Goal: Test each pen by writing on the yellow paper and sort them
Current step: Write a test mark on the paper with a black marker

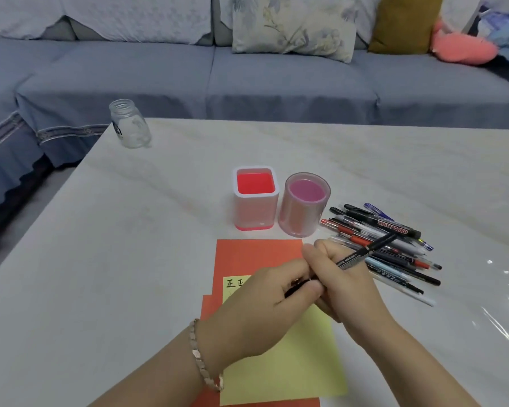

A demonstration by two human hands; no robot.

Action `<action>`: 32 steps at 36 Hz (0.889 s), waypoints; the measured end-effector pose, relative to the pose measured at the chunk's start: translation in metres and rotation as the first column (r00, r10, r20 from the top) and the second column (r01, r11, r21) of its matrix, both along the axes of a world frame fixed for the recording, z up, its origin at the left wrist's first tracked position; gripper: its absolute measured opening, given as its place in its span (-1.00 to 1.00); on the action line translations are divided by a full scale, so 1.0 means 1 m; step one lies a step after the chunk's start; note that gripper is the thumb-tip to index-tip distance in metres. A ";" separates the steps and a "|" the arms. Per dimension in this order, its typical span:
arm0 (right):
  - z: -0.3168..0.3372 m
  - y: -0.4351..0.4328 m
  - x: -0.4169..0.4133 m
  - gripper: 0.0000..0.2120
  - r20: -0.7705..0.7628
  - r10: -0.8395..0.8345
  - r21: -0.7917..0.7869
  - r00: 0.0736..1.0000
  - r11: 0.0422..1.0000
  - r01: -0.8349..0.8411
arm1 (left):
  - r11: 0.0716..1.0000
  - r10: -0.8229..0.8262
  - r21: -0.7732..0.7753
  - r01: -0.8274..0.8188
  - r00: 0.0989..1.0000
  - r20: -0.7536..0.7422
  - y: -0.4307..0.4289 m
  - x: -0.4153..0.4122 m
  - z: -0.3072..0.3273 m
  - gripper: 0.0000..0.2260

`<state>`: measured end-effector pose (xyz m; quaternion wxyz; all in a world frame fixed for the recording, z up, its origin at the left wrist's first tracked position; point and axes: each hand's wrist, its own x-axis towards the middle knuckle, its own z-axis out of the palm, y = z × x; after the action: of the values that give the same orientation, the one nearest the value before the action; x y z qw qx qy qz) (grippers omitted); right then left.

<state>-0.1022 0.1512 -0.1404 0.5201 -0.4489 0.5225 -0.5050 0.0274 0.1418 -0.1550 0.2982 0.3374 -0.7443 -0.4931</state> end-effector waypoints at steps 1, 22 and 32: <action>0.001 0.002 0.001 -0.51 0.003 0.019 -0.007 1.000 1.000 -0.019 | 0.999 -0.024 0.047 0.023 1.000 0.001 0.000 0.002 -0.001 -0.86; -0.117 0.018 -0.007 -0.22 -0.927 0.268 0.115 0.264 0.870 -0.479 | 0.777 0.627 -0.424 -0.464 0.623 0.468 -0.038 0.100 -0.108 -0.83; -0.117 -0.003 -0.037 -0.15 -0.910 0.283 0.123 0.303 0.881 -0.456 | 0.863 0.378 -0.497 -0.088 0.766 0.520 -0.017 0.074 -0.117 -0.56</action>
<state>-0.1393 0.1485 -0.2575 0.2143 -0.7968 0.5588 -0.0833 0.1018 0.1245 -0.2720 0.1756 0.4911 -0.8426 -0.1342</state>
